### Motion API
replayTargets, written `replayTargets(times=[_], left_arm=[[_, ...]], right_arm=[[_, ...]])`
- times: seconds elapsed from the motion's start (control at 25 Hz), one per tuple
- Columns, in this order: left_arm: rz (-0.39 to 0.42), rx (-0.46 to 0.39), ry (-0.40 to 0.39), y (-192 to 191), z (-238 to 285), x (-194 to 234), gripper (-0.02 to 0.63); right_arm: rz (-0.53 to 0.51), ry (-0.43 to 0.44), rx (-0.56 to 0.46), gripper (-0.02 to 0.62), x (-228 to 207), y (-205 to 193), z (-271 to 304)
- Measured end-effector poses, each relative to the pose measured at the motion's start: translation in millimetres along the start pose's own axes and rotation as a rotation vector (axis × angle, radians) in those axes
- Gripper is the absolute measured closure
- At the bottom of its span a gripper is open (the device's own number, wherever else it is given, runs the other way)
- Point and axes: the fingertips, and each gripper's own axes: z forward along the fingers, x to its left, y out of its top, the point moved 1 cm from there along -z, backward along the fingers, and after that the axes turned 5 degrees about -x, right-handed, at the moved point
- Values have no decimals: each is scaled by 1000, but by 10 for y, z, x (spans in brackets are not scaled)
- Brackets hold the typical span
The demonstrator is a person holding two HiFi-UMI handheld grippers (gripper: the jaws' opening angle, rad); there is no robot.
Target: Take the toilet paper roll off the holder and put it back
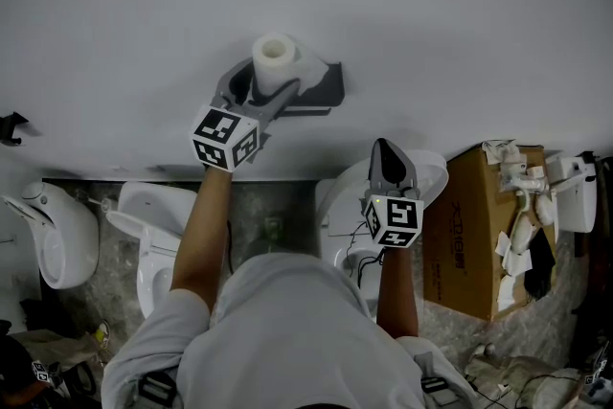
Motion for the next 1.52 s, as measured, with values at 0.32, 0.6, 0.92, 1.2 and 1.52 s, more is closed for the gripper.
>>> replayTargets(times=[0.32,0.6,0.92,1.2,1.52], left_arm=[[7,-14,4,71,-164,13,244],[13,-39,22,184,-444,17,251],[20,-57,63,302,-940,46,318],[24,-61,109,373,-1430,51,423],[16,-38,184,354,-1950,84,477]], right_arm=[[0,-2,-3,592,97,27,-34],[1,5,-1,592,287,60,-83],[9,12,-12,592,590,157,-186],[18,32,-24,592,913,247,-315],[16,66,-28,592,1203,327,-381]])
